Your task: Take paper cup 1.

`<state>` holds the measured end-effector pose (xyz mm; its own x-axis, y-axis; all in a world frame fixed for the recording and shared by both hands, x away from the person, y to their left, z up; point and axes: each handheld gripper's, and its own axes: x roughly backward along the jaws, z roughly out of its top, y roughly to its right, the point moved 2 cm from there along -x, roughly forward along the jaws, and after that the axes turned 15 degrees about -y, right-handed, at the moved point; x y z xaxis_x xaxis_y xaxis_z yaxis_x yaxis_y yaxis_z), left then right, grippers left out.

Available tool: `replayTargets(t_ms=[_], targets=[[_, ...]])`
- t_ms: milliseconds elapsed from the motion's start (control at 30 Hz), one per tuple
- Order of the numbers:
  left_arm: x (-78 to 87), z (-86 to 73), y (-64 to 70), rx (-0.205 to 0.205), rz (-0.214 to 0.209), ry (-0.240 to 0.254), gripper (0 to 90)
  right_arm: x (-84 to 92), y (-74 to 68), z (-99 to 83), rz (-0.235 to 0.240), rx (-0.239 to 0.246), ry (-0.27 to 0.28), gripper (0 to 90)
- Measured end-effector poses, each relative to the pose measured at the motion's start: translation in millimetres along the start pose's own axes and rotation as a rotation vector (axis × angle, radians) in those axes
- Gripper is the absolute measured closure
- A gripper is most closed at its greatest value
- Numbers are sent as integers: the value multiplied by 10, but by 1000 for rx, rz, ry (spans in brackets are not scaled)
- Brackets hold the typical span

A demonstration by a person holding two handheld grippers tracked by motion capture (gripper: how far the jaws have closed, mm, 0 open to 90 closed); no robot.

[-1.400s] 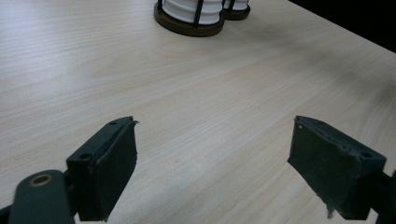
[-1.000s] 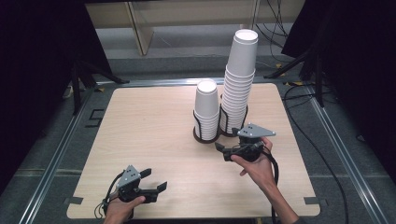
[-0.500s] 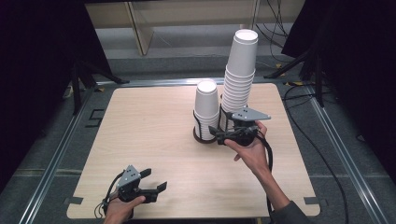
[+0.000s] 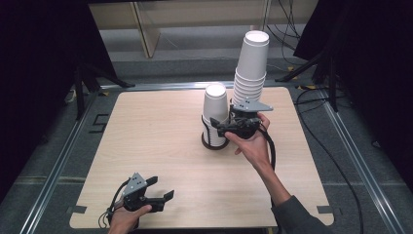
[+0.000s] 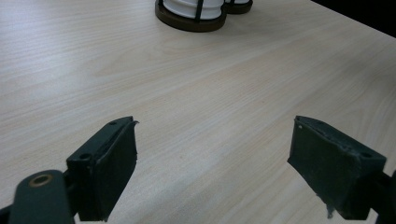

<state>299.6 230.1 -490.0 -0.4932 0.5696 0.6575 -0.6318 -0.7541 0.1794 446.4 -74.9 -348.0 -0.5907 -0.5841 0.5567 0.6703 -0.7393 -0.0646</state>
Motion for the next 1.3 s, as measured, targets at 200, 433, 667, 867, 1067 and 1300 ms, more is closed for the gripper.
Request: replayTargets(t_ms=[200,433,667,867,1067,1300], targets=[[-6,-2,10,0,-4,0,145,-83,33,126,-67,2,-10,154],[-7,-4,14,-11,-4,-5,145,-214,69,224,-71,-26,-3,155],[-14,-6,26,-15,-6,-5,145,-309,73,273,-95,-68,-19,155],[-2,-8,29,-19,4,-19,145,-385,87,278,-110,-82,-19,156],[-16,-6,37,-16,-9,-10,145,-430,67,312,-133,-85,-21,150],[-5,-8,43,-14,1,-22,145,-452,47,354,-154,-110,-27,150]])
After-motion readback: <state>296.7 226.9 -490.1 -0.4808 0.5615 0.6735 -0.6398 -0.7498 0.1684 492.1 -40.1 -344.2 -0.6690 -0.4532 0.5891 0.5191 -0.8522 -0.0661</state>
